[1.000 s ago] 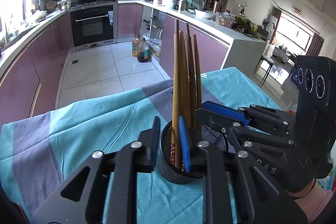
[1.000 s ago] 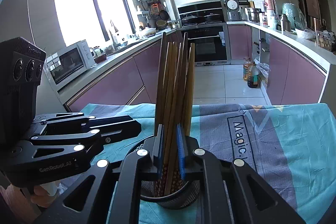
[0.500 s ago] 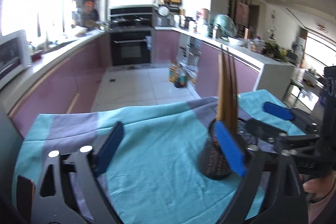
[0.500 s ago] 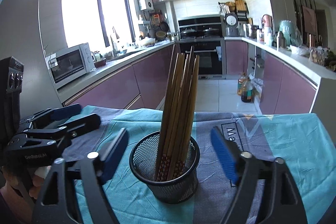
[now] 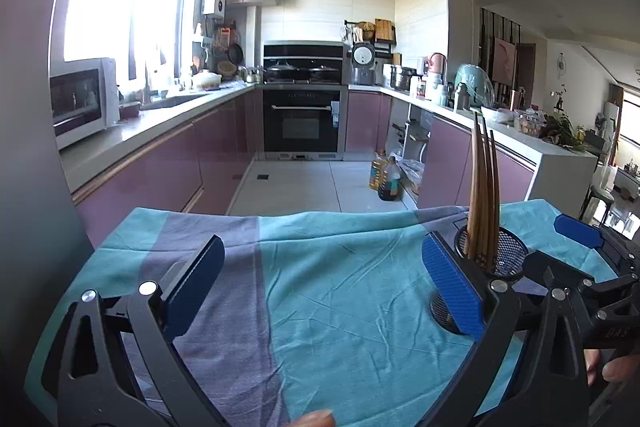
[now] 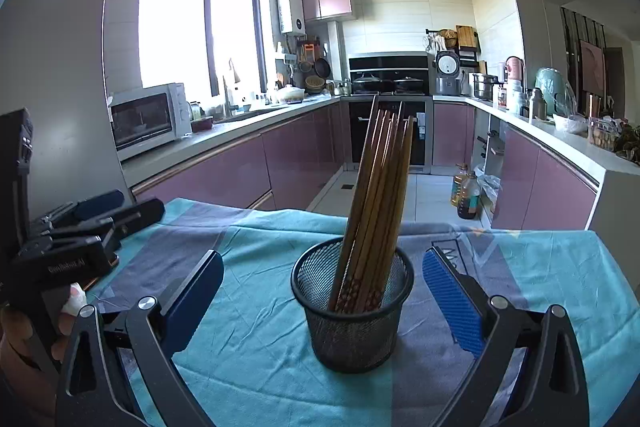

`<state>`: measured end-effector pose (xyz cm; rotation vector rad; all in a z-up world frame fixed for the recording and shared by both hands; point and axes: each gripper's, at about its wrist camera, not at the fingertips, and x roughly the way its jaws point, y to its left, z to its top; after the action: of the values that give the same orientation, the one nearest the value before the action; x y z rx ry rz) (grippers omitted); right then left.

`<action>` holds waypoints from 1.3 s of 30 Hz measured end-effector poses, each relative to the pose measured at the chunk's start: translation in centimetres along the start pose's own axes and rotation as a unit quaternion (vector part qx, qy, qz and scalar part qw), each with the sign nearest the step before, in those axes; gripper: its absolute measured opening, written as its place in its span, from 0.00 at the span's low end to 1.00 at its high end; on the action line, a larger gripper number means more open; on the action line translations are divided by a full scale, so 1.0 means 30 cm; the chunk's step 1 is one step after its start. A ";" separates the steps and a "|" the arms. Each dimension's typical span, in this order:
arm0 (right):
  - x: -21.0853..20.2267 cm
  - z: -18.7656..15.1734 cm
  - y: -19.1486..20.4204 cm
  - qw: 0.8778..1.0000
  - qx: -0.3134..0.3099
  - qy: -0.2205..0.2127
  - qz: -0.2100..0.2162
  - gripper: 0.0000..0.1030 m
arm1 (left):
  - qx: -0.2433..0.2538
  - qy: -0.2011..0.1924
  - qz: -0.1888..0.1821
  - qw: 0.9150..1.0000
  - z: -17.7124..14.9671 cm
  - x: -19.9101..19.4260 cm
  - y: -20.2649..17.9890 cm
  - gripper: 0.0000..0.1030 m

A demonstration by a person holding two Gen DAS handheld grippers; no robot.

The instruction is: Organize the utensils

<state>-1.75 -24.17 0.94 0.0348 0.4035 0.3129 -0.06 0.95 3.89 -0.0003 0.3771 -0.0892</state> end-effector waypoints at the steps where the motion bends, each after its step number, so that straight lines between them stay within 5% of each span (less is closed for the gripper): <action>1: -0.001 -0.002 0.007 1.000 0.000 -0.002 0.003 0.94 | 0.001 -0.002 0.005 1.000 -0.004 -0.006 0.006 0.95; 39: -0.068 -0.018 0.072 0.999 -0.013 -0.050 0.001 0.94 | 0.011 -0.066 0.061 0.996 -0.049 -0.127 0.000 0.95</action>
<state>-4.37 -22.77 1.42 0.0245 0.3000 0.3168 -4.13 1.32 3.91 0.0391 0.2428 0.0277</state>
